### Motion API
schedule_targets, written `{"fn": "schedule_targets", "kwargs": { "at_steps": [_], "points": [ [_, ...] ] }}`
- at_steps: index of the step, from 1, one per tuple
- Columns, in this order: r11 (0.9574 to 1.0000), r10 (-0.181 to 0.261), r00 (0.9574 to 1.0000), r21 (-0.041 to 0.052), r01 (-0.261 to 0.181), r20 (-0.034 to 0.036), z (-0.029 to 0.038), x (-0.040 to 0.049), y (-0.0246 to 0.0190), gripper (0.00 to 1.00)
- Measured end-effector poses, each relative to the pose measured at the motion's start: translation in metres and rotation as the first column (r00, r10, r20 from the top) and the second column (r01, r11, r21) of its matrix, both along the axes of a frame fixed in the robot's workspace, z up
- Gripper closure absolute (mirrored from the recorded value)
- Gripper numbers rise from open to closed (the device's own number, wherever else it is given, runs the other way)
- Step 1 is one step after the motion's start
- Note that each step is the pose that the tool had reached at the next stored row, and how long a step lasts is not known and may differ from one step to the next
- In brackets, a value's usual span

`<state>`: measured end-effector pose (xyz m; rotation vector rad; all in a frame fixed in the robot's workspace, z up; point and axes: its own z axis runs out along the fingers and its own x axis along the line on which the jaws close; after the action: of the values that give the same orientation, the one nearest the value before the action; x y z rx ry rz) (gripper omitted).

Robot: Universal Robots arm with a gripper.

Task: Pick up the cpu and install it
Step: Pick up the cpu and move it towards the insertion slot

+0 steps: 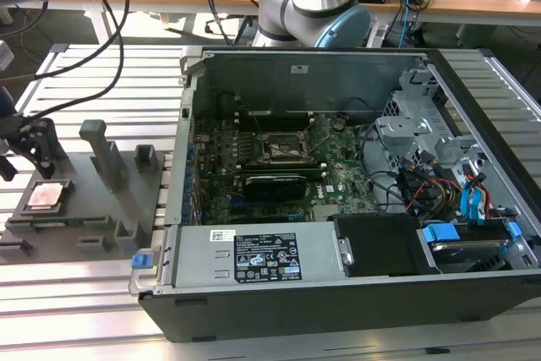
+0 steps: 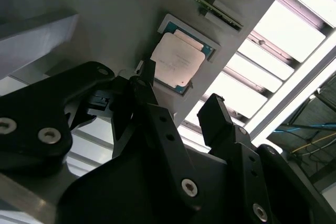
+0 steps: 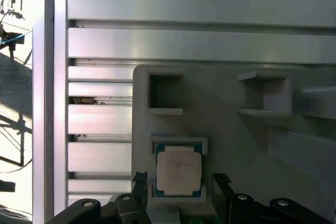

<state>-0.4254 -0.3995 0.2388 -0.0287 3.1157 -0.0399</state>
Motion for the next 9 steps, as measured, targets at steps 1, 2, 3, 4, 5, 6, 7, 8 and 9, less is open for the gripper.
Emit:
{"fn": "schedule_targets", "kwargs": {
  "at_steps": [1, 2, 3, 4, 5, 6, 7, 8, 9],
  "points": [
    [1.0, 0.0, 1.0, -0.0001, 0.0, 0.0, -0.0003, 0.0, 0.0, 0.4],
    [1.0, 0.0, 1.0, -0.0001, 0.0, 0.0, -0.0006, 0.0, 0.0, 0.4],
    [1.0, 0.0, 1.0, 0.0, 0.0, 0.0, -0.0009, 0.0, 0.0, 0.4],
    [1.0, 0.0, 1.0, 0.0, 0.0, 0.0, -0.0011, 0.0, 0.0, 0.4],
    [1.0, 0.0, 1.0, 0.0, 0.0, 0.0, -0.0015, 0.0, 0.0, 0.4],
    [1.0, 0.0, 1.0, 0.0, 0.0, 0.0, -0.002, 0.0, 0.0, 0.4],
    [1.0, 0.0, 1.0, -0.0001, 0.0, -0.0001, -0.0023, 0.0, 0.0, 0.4],
    [1.0, 0.0, 1.0, 0.0, 0.0, 0.0, -0.0026, 0.0, 0.0, 0.4],
    [1.0, 0.0, 1.0, 0.0, 0.0, 0.0, -0.0032, 0.0, 0.0, 0.4]
  ]
}}
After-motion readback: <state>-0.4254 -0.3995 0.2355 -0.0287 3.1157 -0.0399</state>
